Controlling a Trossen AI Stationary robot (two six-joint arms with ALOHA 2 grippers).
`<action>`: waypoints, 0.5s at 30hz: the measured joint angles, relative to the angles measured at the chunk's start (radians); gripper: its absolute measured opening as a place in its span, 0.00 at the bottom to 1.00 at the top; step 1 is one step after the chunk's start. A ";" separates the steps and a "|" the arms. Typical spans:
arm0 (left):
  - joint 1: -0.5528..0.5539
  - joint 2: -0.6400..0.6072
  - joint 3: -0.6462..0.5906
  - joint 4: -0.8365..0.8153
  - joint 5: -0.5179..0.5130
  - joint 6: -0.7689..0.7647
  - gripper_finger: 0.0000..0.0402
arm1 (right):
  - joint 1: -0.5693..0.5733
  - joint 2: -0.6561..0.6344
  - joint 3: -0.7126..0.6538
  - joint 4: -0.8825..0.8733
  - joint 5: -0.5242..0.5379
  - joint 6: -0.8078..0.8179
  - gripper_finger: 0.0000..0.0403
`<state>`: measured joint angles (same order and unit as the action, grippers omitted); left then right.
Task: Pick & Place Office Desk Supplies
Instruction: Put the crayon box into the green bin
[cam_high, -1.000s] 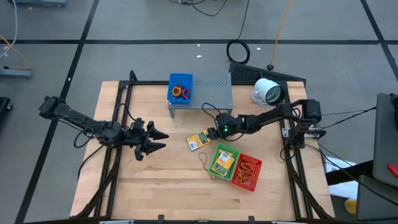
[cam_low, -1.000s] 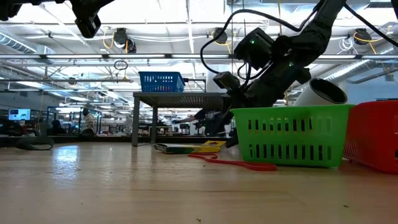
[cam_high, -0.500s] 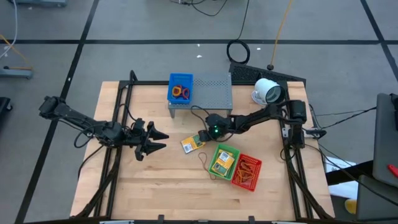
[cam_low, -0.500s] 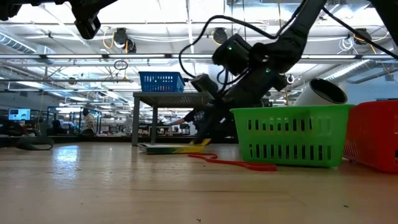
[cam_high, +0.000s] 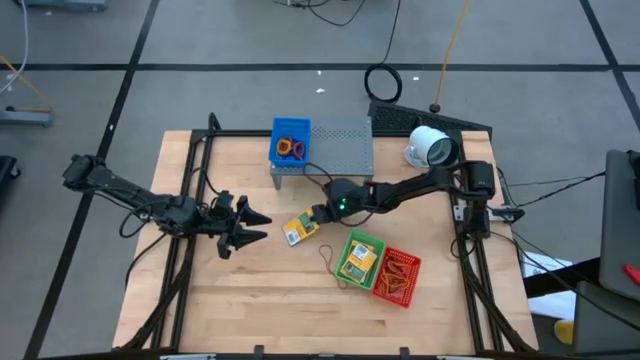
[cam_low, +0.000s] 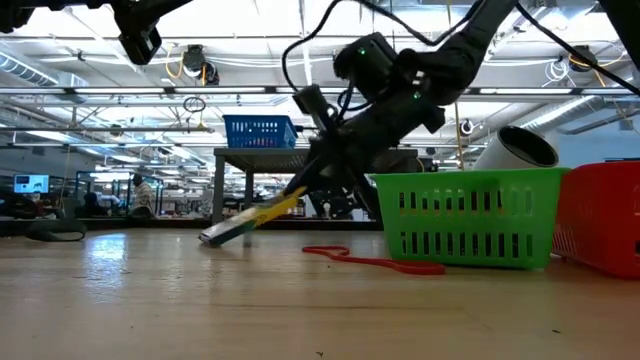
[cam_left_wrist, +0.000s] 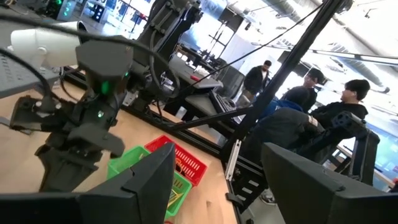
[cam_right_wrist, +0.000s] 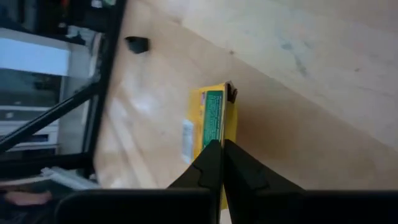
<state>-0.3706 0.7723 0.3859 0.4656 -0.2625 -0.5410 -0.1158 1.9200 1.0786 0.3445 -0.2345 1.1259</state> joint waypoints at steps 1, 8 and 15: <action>0.000 0.000 0.000 0.000 0.000 0.000 0.62 | 0.001 -0.006 0.000 0.003 -0.005 -0.002 0.00; 0.000 0.000 0.000 -0.007 0.000 -0.009 0.62 | 0.009 -0.117 0.000 -0.015 -0.010 -0.040 0.00; 0.000 0.000 0.000 -0.006 0.001 -0.014 0.62 | 0.025 -0.353 -0.001 -0.192 -0.034 -0.149 0.00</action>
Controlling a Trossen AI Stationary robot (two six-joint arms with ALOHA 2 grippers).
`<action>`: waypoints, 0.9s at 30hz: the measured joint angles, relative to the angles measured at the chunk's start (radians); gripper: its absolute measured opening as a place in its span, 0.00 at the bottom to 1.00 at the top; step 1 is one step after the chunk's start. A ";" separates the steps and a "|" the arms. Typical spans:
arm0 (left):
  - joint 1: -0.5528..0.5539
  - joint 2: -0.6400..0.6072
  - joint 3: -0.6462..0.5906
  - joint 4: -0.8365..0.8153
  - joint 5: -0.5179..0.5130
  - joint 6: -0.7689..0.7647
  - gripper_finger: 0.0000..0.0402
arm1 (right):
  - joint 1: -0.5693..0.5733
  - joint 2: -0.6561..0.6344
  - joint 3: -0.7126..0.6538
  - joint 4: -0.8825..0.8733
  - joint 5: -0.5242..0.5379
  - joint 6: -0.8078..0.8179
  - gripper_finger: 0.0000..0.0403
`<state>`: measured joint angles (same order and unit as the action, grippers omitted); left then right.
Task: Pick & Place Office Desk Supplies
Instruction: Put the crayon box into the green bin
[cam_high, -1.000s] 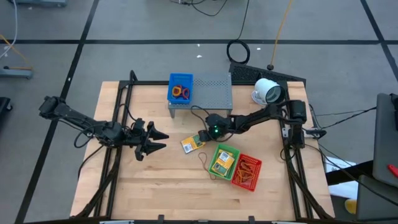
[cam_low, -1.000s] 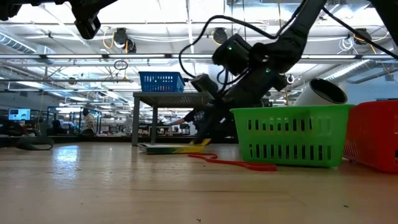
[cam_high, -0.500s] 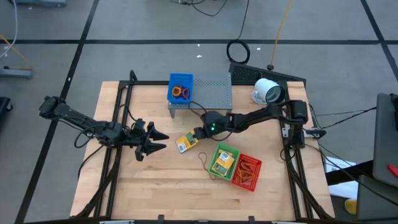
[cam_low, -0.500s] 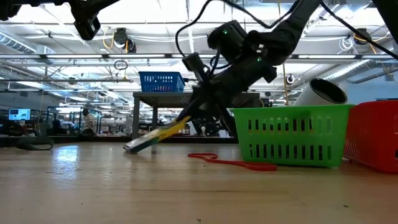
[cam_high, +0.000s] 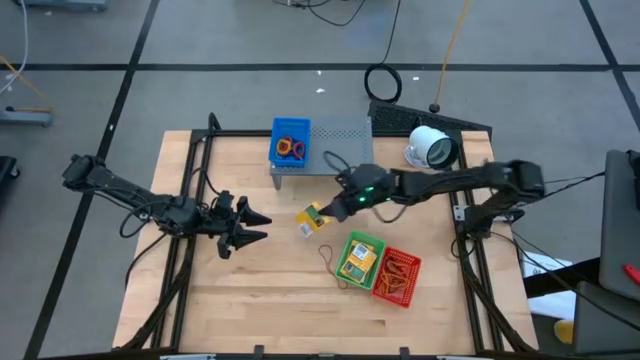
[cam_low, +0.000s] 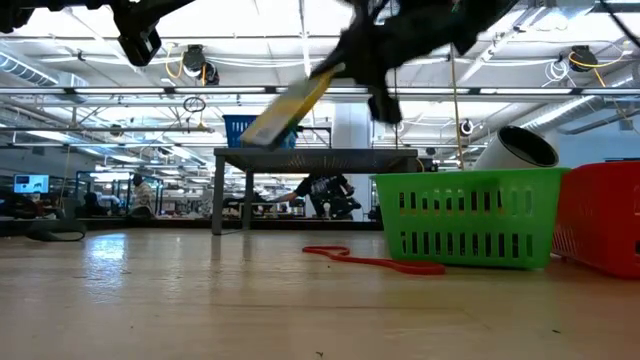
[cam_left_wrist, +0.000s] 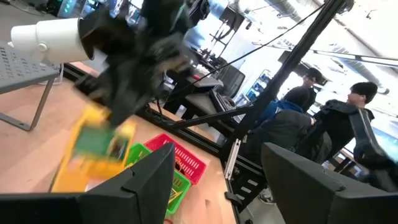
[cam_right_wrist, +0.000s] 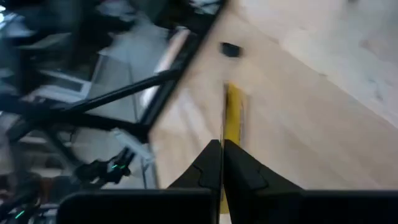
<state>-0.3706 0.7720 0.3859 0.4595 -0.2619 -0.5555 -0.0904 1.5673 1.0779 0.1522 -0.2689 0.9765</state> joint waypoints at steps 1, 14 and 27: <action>0.000 0.000 0.000 0.000 0.000 0.000 0.62 | 0.003 -0.035 0.000 -0.023 0.002 -0.013 0.00; 0.005 0.000 0.000 0.059 -0.009 -0.019 0.62 | 0.011 -0.387 0.000 -0.288 -0.024 -0.032 0.00; 0.083 0.000 0.000 0.075 -0.009 -0.008 0.62 | 0.094 -0.602 0.000 -0.453 -0.019 0.029 0.00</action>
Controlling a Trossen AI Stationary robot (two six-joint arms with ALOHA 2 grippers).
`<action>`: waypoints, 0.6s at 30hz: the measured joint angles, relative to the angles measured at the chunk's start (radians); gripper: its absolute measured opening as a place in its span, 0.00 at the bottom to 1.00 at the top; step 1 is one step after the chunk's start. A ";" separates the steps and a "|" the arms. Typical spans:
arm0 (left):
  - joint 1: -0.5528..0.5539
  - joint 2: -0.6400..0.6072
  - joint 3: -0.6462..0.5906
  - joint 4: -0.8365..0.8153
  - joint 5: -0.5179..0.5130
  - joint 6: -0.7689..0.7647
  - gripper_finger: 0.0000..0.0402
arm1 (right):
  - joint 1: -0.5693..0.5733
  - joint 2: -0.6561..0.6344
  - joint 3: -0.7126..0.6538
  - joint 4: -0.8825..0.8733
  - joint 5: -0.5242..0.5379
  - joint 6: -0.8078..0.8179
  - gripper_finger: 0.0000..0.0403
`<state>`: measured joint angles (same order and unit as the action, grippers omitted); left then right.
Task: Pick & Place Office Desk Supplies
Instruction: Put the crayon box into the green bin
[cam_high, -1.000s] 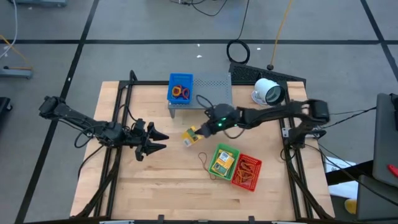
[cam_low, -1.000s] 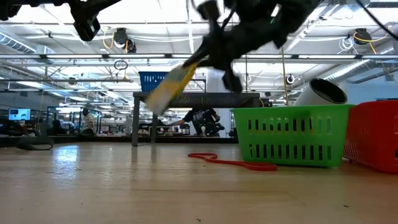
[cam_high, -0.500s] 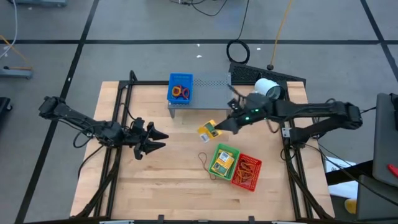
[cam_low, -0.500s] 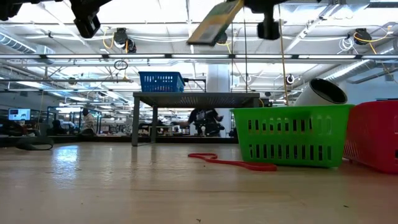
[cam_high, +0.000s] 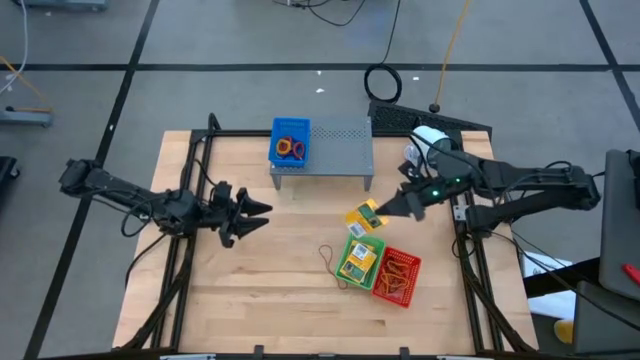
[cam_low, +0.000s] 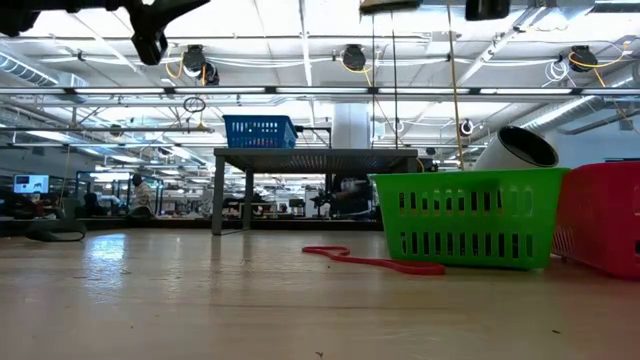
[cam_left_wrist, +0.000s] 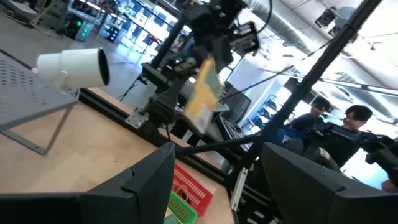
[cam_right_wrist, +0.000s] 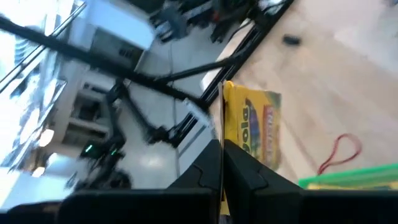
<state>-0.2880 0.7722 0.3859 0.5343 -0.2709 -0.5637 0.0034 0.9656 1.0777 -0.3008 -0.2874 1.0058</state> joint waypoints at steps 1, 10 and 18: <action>0.005 0.000 0.000 0.000 0.000 -0.001 0.62 | 0.008 -0.008 0.000 -0.007 -0.008 0.001 0.00; 0.040 0.000 0.000 0.000 -0.001 -0.026 0.62 | 0.070 -0.032 0.000 -0.117 -0.205 0.022 0.00; 0.060 0.000 0.000 0.000 -0.053 -0.026 0.62 | 0.103 0.018 -0.046 -0.184 -0.340 -0.069 0.00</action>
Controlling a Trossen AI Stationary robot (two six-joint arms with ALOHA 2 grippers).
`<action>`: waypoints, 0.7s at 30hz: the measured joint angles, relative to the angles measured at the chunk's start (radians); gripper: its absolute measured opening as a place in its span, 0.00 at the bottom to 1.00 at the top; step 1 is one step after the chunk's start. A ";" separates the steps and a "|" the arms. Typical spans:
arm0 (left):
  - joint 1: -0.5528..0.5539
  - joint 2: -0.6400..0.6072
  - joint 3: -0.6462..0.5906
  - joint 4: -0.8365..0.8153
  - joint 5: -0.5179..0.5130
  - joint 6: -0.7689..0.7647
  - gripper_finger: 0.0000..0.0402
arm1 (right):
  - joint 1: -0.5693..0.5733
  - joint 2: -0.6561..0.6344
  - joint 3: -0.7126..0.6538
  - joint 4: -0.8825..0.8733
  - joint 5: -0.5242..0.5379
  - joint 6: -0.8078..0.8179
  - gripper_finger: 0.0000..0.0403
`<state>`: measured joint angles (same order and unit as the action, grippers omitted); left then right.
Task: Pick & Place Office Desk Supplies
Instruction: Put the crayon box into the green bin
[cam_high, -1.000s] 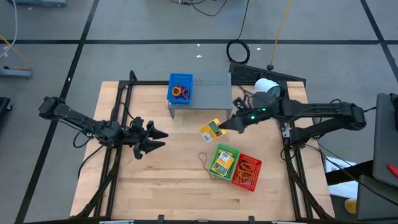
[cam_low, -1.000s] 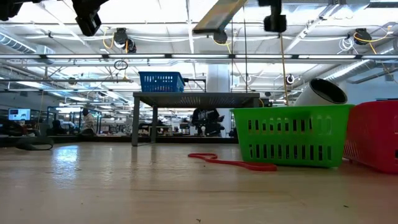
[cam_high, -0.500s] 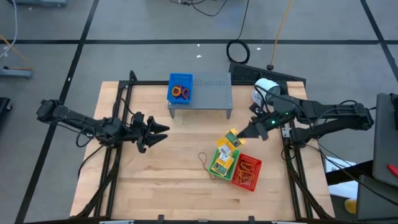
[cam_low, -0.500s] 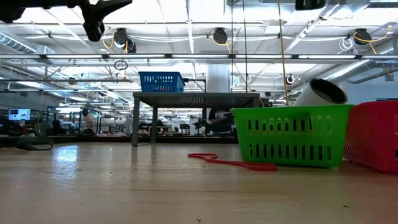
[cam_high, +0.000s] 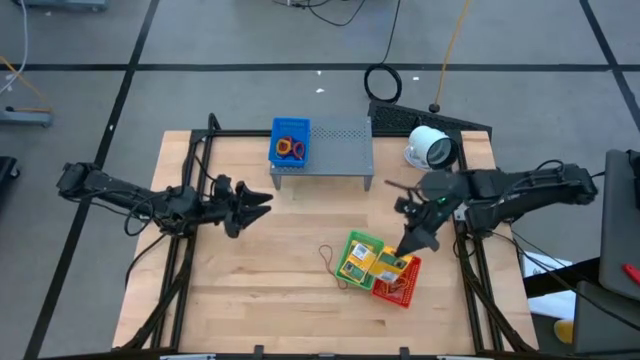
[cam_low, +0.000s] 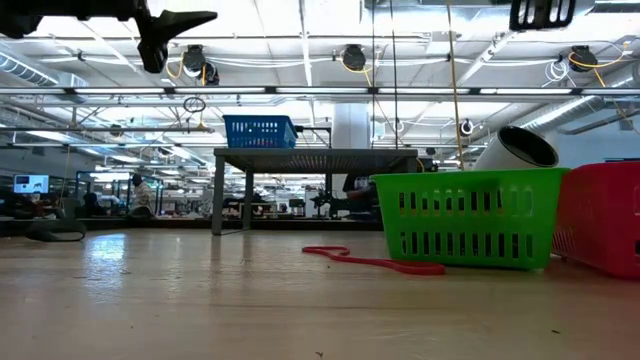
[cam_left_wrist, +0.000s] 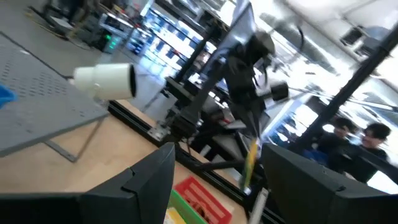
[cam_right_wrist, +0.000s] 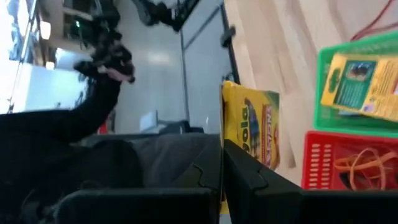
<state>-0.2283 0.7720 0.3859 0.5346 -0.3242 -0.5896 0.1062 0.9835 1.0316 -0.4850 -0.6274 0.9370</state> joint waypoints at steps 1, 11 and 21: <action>0.000 0.000 0.000 0.000 -0.018 0.000 0.62 | 0.002 0.011 -0.018 0.020 -0.011 0.000 0.00; 0.000 0.000 0.000 -0.001 -0.052 0.000 0.62 | 0.006 0.093 -0.239 0.357 -0.058 0.077 0.00; -0.001 0.000 0.000 -0.009 -0.044 -0.018 0.62 | -0.032 0.154 -0.385 0.525 -0.002 0.121 0.00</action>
<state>-0.2295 0.7719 0.3859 0.5259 -0.3679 -0.6079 0.0739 1.1378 0.6469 0.0398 -0.6297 1.0584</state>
